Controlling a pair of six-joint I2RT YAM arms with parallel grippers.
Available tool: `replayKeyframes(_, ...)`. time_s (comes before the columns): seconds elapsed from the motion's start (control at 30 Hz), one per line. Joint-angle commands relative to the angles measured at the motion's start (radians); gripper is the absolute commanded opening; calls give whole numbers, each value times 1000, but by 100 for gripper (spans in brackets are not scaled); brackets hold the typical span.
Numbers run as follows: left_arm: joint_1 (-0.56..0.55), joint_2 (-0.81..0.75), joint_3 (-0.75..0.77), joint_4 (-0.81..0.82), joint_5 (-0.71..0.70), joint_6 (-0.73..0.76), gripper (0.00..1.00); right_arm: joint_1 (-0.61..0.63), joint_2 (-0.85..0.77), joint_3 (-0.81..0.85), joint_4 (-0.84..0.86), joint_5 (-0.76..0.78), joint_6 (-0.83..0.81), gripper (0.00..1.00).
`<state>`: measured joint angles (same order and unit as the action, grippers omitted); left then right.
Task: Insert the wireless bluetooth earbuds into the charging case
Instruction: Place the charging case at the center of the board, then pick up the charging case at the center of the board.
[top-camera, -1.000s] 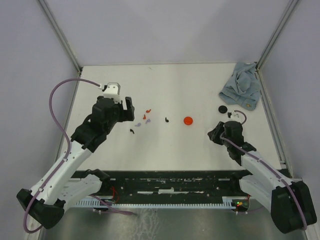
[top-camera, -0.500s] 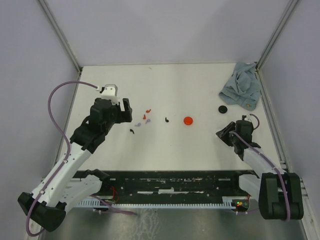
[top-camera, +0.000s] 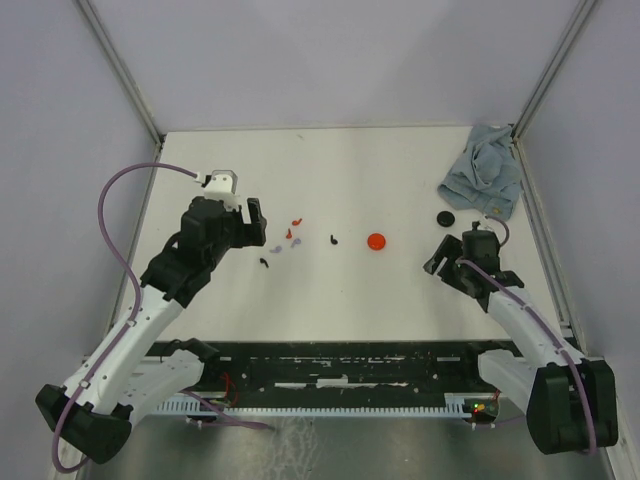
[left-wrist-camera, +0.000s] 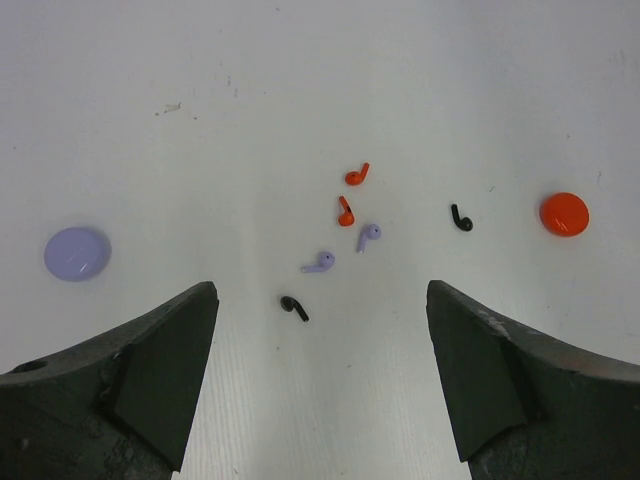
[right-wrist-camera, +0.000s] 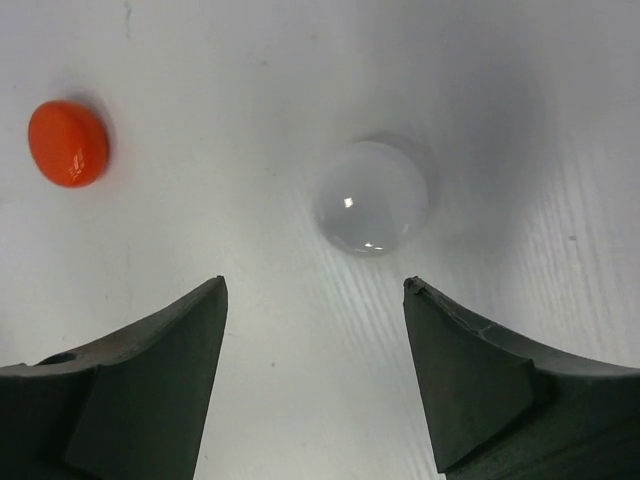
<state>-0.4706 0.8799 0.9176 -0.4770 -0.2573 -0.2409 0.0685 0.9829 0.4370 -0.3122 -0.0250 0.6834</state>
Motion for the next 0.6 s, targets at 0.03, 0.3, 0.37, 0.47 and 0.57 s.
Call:
replayKeyframes(0.03,7,-15,2,44,-3,23,92,187,46,140,-58,192,-53,80)
replayKeyframes(0.3,6,-27,-3,46,2,15,92,391,279,303,63,288,-92,80)
replayKeyframes(0.37,7,-32,-5,47,0,15,92,428,344,345,98,298,-119,80)
replayKeyframes(0.47,4,-42,-6,46,1,15,92,481,450,423,116,321,-173,81)
replayKeyframes(0.57,4,-51,-6,47,6,12,92,517,547,492,121,353,-203,82)
